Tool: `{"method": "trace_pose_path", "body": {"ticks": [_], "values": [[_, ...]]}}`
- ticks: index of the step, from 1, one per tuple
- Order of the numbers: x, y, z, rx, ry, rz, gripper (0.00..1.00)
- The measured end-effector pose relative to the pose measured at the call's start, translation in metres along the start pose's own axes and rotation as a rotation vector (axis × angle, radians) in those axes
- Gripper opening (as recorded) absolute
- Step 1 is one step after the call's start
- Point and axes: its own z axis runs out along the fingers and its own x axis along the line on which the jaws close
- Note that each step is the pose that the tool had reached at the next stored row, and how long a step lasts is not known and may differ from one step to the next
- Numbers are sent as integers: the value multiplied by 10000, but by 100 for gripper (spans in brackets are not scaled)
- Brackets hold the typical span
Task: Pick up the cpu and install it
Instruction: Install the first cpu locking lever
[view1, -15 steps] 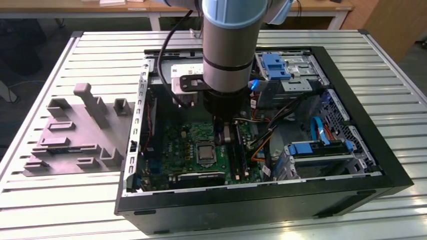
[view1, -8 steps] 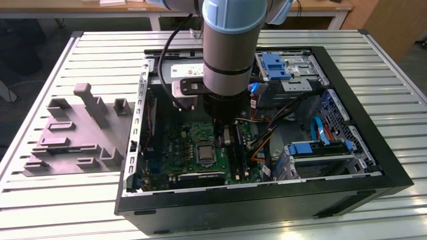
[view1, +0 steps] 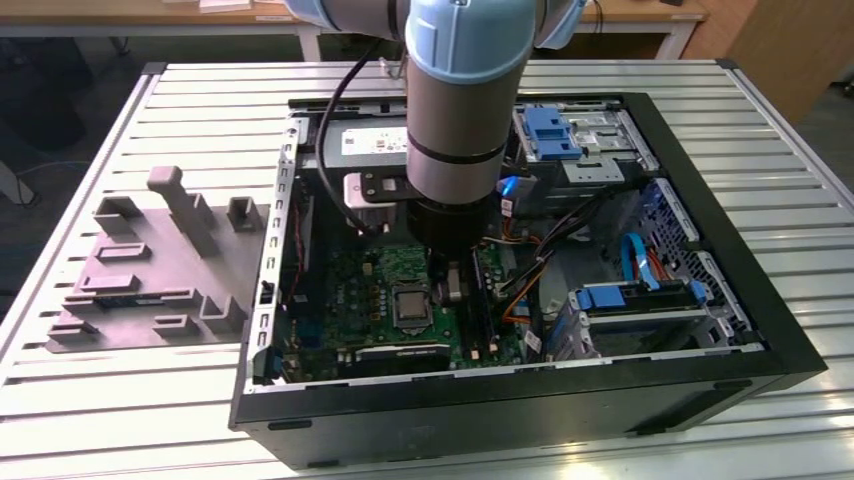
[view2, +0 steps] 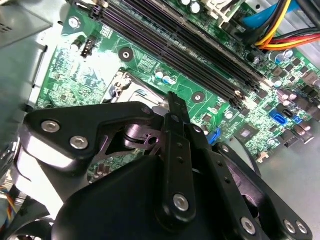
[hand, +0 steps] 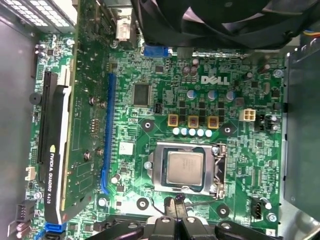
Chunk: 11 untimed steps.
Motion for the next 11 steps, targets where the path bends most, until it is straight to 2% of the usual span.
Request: {"method": "trace_pose_path", "body": {"ticks": [11], "values": [[36,0,85,0,10,-9,11]]}}
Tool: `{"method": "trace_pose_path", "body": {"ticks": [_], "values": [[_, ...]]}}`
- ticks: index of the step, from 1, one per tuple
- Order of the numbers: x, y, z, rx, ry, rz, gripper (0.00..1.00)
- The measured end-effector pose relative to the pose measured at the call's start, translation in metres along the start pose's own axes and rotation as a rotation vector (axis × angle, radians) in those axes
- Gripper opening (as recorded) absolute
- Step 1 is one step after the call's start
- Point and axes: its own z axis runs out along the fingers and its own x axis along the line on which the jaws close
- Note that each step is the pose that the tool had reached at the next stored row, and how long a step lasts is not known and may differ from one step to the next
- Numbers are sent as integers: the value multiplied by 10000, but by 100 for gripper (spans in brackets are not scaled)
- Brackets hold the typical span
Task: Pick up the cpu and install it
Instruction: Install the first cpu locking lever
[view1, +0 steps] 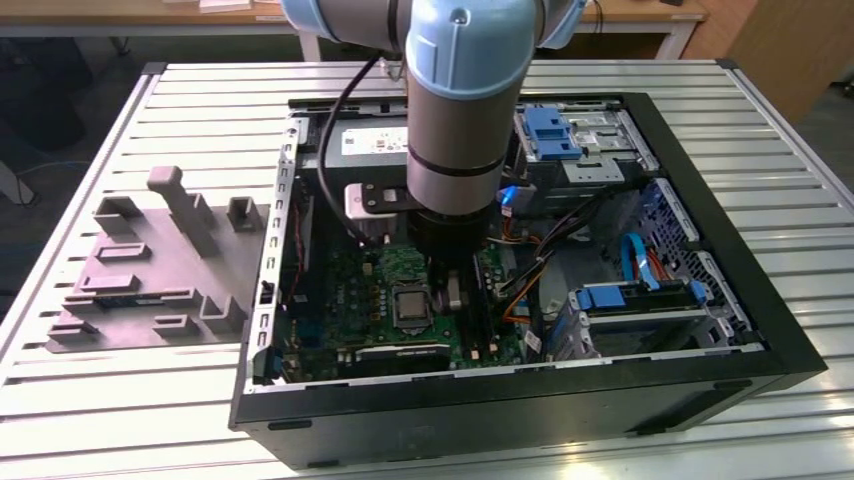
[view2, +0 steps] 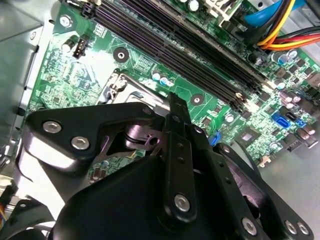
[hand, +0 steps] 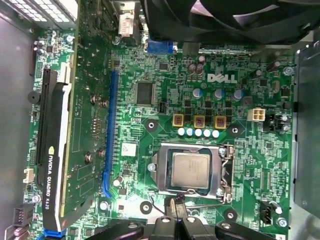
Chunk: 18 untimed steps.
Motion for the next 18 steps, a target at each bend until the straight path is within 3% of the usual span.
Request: {"method": "trace_pose_path", "body": {"ticks": [18], "values": [[33,0,152,-3,25,-1,11]]}}
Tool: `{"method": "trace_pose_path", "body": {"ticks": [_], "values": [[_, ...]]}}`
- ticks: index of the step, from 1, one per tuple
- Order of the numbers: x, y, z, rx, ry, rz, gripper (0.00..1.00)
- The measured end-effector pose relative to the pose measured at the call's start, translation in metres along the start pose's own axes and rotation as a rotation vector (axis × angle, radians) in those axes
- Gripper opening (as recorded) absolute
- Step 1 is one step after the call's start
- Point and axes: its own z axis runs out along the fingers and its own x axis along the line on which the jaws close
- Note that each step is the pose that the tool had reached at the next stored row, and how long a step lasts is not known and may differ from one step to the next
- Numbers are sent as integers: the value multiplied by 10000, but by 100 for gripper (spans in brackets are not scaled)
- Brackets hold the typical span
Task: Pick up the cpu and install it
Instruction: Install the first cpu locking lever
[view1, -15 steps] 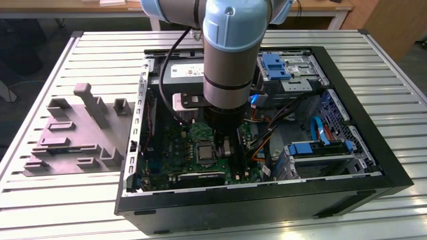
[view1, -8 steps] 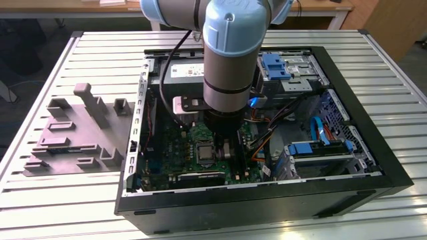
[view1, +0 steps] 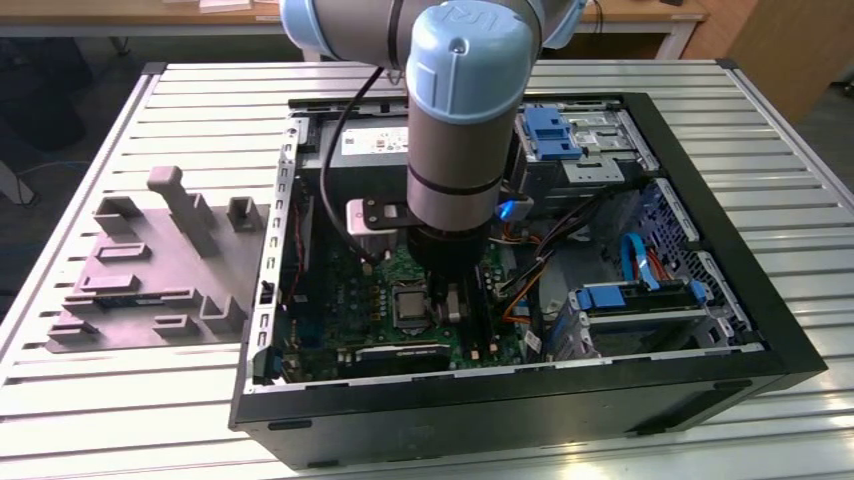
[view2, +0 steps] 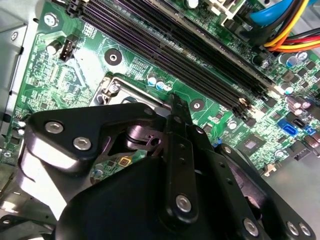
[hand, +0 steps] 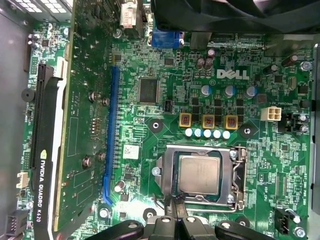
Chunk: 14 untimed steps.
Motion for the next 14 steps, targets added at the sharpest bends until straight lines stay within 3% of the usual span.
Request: {"method": "trace_pose_path", "body": {"ticks": [14], "values": [[1,-2,16,-2,3,0,11]]}}
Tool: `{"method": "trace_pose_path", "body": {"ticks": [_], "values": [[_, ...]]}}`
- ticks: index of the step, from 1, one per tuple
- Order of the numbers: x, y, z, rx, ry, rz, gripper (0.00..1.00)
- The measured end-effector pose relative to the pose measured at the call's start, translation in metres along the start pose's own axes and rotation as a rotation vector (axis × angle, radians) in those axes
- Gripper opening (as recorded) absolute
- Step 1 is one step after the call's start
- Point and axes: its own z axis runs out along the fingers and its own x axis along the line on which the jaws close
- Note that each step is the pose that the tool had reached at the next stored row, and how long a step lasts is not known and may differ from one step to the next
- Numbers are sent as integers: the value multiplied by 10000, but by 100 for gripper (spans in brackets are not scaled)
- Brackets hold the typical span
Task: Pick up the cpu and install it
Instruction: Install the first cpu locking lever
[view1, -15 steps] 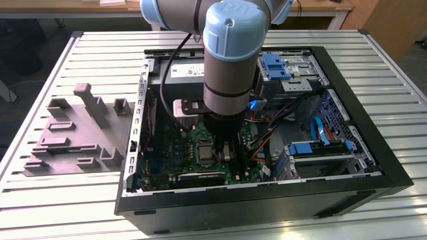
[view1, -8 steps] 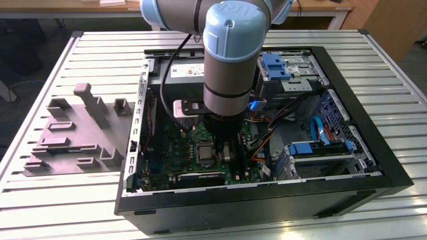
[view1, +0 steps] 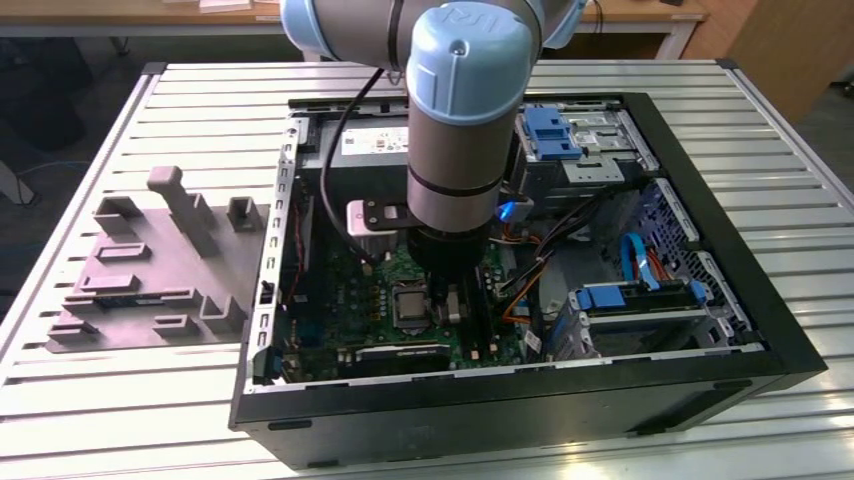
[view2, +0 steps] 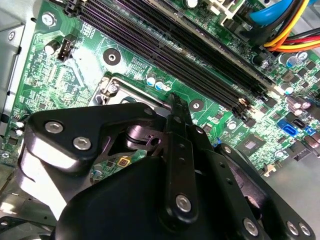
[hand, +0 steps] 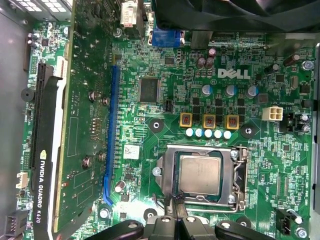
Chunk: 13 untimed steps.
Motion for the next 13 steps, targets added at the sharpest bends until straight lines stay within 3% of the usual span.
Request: {"method": "trace_pose_path", "body": {"ticks": [13], "values": [[-1,-39,42,1,-7,0,11]]}}
